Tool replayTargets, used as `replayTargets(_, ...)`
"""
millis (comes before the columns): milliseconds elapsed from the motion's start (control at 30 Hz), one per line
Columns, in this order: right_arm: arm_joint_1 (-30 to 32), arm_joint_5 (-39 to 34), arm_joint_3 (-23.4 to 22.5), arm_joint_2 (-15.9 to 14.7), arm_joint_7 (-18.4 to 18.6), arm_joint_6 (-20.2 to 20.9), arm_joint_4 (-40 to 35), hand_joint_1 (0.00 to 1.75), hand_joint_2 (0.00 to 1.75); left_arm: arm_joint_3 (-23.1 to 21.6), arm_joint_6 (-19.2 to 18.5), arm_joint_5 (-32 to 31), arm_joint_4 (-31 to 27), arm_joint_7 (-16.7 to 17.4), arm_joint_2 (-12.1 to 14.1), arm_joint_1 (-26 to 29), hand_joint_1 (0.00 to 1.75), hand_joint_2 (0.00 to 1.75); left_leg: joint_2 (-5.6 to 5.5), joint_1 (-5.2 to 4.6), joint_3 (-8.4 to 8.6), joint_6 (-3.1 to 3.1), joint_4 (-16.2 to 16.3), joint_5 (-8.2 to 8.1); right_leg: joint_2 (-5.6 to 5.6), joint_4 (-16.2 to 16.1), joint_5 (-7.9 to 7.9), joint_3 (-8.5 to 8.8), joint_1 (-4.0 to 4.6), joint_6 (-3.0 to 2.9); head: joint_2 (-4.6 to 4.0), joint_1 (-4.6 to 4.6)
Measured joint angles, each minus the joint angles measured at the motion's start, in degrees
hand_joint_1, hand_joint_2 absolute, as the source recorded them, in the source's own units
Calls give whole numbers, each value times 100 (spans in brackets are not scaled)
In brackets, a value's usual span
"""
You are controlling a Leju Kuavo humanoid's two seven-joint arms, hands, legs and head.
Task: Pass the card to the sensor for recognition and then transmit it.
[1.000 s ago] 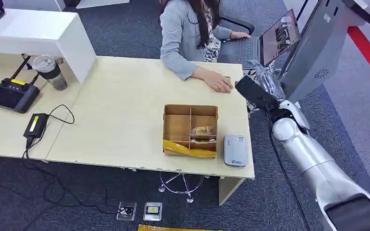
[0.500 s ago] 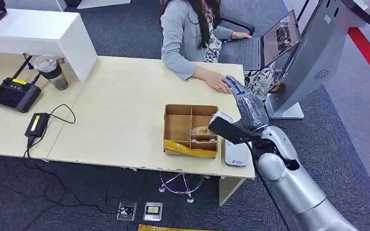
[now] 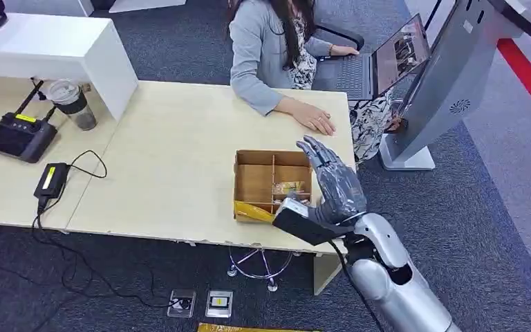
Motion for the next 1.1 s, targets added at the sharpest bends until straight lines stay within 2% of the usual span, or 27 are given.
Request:
replayTargets(333, 212, 518, 79, 133, 516, 105, -63, 0, 175, 0, 46, 37, 0, 59, 0, 0, 0, 0, -1, 0, -1, 0, 0, 0, -1, 0, 0, 0, 0, 0, 0, -2)
replayTargets(533, 218, 790, 85, 260, 717, -95, 69, 0, 175, -2, 37, 39, 0, 59, 0, -5, 0, 0, -1, 0, -2, 0, 0, 0, -1, 0, 0, 0, 0, 0, 0, 0)
replayTargets(733, 171, 957, 85, 398, 736, -299, 424, 0, 175, -2, 22, 39, 0, 59, 0, -9, 0, 0, -1, 0, -2, 0, 0, 0, 0, 0, 0, 0, 0, 0, 0, 0)
replayTargets(1100, 23, 933, 90, 793, 599, -275, 1207, 0, 175, -4, -31, 74, 0, 57, 4, -11, 0, 0, -1, 0, -3, 0, 0, 0, -1, 1, 0, -1, 0, 0, 0, 0)
